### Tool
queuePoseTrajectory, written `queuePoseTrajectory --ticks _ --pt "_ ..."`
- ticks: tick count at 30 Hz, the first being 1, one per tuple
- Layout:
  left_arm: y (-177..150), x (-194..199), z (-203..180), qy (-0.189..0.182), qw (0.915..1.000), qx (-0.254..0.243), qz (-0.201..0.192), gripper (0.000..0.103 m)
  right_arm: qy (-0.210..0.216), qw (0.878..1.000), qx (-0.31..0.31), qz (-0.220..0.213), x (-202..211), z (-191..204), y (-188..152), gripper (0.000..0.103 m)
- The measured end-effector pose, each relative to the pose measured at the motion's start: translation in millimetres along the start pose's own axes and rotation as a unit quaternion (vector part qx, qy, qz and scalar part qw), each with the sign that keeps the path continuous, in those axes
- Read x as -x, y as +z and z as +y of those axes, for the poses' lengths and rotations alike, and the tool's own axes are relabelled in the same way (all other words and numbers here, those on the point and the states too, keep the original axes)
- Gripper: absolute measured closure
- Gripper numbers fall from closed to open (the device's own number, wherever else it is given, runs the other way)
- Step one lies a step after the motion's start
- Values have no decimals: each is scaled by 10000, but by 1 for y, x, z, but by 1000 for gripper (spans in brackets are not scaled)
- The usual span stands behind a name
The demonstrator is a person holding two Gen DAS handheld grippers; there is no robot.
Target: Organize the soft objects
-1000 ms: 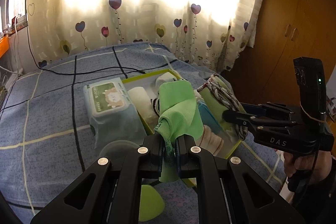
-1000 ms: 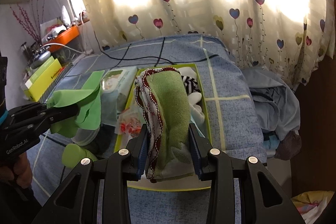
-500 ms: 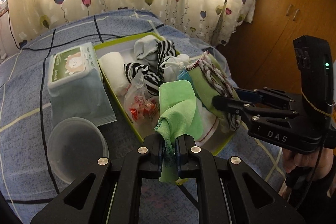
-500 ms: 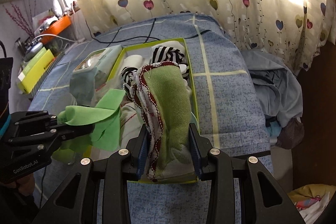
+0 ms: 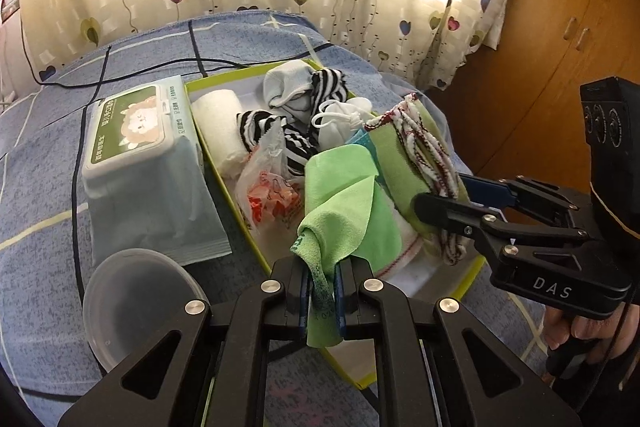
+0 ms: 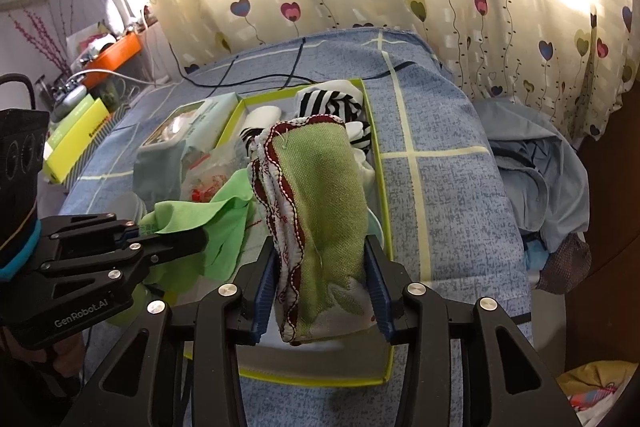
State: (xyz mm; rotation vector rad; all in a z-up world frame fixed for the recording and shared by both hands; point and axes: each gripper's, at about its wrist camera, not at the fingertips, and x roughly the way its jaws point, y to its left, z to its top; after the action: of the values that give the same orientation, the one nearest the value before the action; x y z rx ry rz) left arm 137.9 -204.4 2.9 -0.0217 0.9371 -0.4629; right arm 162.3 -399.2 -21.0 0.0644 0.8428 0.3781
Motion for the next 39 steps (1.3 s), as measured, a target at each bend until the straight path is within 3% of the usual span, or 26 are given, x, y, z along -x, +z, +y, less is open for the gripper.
queuePoseTrajectory --ticks 2,4,6,19,39 --pt "-1 5 -1 -77 9999 -52 -54 84 -8 10000 17 -38 5 2 -2 55" --pt "-4 12 -2 -85 9998 -112 -149 62 -20 9999 60 -84 10 6 -4 51" --pt "-5 18 -3 -162 9995 -129 -239 48 -54 9999 108 -123 15 10 -5 47" --pt "-16 48 -6 -287 9987 -108 -419 48 -178 9989 244 -348 46 38 -13 47" --pt "-52 103 6 411 9958 5 -818 48 -451 9968 551 -356 76 97 -35 35"
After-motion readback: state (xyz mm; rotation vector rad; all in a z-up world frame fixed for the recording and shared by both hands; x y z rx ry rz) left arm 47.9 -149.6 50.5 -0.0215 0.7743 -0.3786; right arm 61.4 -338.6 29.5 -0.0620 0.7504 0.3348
